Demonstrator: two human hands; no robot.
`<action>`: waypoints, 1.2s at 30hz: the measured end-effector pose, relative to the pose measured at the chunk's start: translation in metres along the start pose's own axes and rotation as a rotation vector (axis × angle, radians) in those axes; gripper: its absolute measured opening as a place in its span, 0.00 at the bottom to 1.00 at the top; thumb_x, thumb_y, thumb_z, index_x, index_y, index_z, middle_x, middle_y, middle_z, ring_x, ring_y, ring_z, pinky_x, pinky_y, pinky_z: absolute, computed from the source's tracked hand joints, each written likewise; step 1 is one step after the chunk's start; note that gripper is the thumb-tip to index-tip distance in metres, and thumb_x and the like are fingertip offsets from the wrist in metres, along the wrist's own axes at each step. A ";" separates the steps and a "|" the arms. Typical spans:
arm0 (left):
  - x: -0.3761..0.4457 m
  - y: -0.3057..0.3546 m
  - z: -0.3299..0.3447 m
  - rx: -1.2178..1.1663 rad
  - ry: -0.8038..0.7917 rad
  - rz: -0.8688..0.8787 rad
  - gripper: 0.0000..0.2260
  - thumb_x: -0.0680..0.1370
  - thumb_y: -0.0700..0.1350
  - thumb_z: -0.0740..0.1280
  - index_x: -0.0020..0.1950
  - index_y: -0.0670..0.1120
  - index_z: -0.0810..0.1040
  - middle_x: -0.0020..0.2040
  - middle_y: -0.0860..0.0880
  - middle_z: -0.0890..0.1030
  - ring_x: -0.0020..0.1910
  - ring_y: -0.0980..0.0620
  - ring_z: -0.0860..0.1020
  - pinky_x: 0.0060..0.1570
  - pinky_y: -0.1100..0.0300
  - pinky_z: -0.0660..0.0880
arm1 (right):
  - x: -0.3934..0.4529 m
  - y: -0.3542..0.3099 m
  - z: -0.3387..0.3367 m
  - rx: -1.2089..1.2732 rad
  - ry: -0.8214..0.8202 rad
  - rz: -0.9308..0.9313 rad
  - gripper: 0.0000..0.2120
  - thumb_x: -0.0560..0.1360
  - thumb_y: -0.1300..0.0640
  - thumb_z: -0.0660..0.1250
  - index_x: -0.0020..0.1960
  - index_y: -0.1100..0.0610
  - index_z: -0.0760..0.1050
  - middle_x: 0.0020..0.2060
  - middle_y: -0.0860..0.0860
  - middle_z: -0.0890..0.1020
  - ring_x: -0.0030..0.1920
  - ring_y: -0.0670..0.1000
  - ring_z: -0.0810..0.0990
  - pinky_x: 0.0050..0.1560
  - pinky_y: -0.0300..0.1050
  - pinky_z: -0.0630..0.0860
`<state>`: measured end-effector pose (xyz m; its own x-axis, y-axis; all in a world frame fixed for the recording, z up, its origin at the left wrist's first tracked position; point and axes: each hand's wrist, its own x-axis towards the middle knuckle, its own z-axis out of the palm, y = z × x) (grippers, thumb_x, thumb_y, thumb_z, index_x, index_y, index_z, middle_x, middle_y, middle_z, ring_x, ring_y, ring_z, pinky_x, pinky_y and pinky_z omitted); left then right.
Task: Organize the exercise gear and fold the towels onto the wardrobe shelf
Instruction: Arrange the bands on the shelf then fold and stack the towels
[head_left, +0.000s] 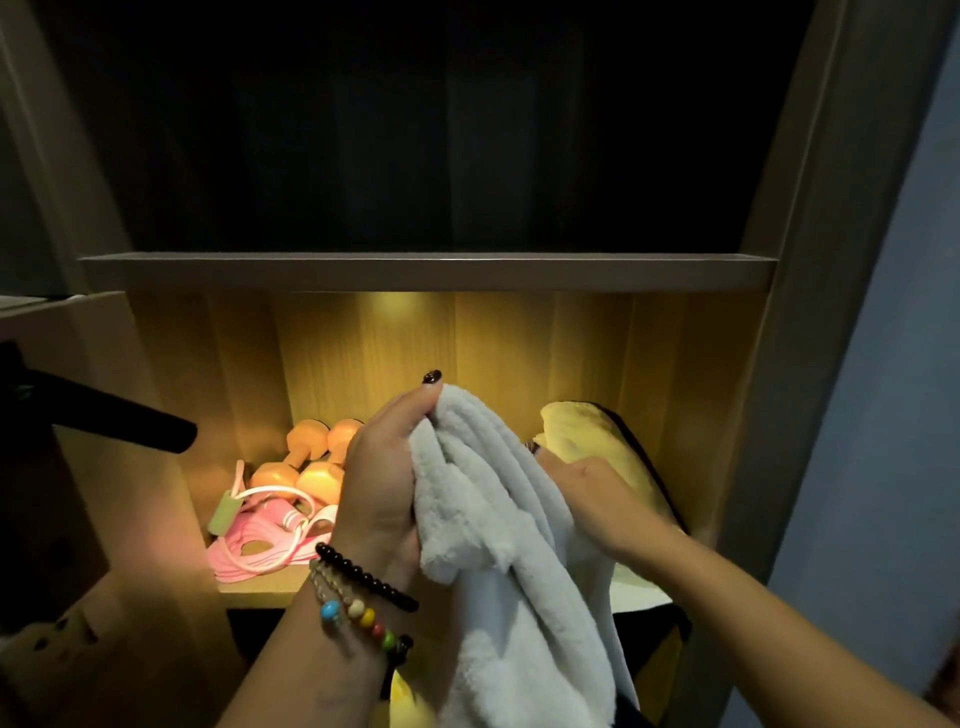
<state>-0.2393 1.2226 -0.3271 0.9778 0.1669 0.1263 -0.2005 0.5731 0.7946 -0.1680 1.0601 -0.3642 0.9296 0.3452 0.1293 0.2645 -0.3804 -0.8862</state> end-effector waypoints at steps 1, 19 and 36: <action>-0.002 0.002 -0.006 0.036 0.026 0.029 0.10 0.76 0.50 0.68 0.41 0.43 0.75 0.37 0.44 0.74 0.38 0.47 0.75 0.42 0.52 0.74 | 0.001 0.011 0.003 -0.019 0.031 0.047 0.25 0.78 0.43 0.61 0.27 0.54 0.62 0.25 0.51 0.65 0.28 0.50 0.61 0.31 0.44 0.60; 0.005 0.031 0.019 0.916 0.113 0.677 0.21 0.68 0.61 0.69 0.61 0.62 0.74 0.54 0.72 0.73 0.54 0.79 0.70 0.49 0.76 0.68 | 0.019 -0.188 -0.086 -0.251 0.393 -0.751 0.24 0.76 0.57 0.67 0.23 0.54 0.68 0.20 0.48 0.66 0.21 0.41 0.66 0.25 0.27 0.62; -0.051 -0.056 -0.043 0.059 0.324 0.276 0.04 0.76 0.41 0.66 0.47 0.42 0.80 0.52 0.33 0.81 0.52 0.34 0.80 0.55 0.38 0.76 | -0.045 0.022 0.019 0.171 -0.170 -0.260 0.24 0.75 0.42 0.59 0.29 0.55 0.60 0.25 0.46 0.58 0.26 0.44 0.54 0.30 0.40 0.50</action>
<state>-0.2805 1.2163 -0.4032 0.8169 0.5561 0.1533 -0.4386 0.4261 0.7912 -0.2088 1.0528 -0.3983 0.7771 0.5546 0.2975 0.4265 -0.1165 -0.8970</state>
